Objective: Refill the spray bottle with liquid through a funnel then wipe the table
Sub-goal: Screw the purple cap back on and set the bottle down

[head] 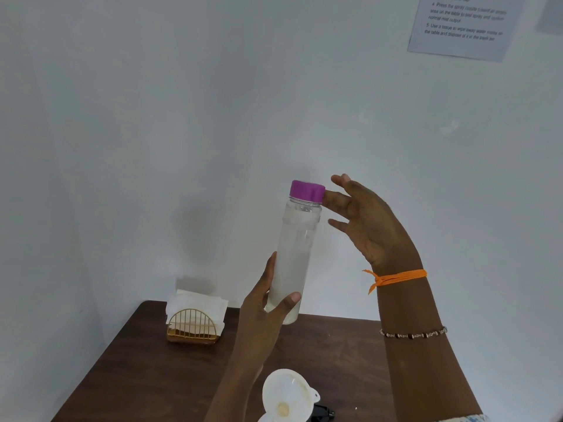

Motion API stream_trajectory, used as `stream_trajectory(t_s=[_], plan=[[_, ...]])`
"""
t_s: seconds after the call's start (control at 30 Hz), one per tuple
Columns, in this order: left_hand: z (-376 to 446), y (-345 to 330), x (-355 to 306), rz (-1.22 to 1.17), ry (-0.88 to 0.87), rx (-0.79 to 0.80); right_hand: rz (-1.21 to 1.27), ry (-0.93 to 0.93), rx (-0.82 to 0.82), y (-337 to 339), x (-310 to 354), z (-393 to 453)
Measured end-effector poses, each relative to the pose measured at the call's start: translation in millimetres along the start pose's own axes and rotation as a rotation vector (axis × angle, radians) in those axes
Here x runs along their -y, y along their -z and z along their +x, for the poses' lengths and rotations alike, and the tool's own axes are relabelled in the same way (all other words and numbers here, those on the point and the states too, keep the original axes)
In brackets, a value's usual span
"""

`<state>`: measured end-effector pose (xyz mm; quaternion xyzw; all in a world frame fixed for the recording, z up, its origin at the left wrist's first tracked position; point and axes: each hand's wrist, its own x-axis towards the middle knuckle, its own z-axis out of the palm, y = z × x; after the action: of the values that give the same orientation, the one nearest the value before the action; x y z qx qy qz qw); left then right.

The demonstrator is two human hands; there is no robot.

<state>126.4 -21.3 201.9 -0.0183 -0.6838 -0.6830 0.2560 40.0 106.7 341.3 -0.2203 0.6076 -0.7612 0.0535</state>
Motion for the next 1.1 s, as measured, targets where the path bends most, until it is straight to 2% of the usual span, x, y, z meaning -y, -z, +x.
stream_trajectory(t_s=[0.13, 0.37, 0.57, 0.67, 0.8, 0.87, 0.93, 1.1], plan=[[2.4, 2.1, 1.4, 0.015, 0.006, -0.013, 0.023, 0.075, -0.121, 9.6, 2.8, -1.8], [-0.4, -3.1, 3.5, 0.04, 0.015, 0.011, -0.01, -0.023, 0.025, -3.9, -1.7, -5.1], [-1.4, -2.3, -5.7, 0.061, 0.026, 0.045, -0.019, 0.027, -0.039, 0.2, -4.9, -3.0], [-4.8, -2.2, -9.3, 0.03, 0.039, 0.128, 0.024, 0.042, 0.077, 2.4, -6.2, -1.2], [-10.9, 3.6, -10.0, -0.113, 0.119, 0.372, 0.151, 0.08, 0.34, 9.1, -8.8, 2.4], [-12.9, 5.9, -7.1, -0.149, 0.153, 0.447, 0.151, 0.1, 0.426, 10.7, -12.2, 4.1], [-14.1, 6.7, -5.2, -0.147, 0.18, 0.473, 0.149, 0.114, 0.446, 12.1, -16.5, 5.9], [-12.4, 3.7, -2.6, -0.096, 0.166, 0.393, -0.007, 0.145, 0.326, 12.0, -20.6, 6.7]])
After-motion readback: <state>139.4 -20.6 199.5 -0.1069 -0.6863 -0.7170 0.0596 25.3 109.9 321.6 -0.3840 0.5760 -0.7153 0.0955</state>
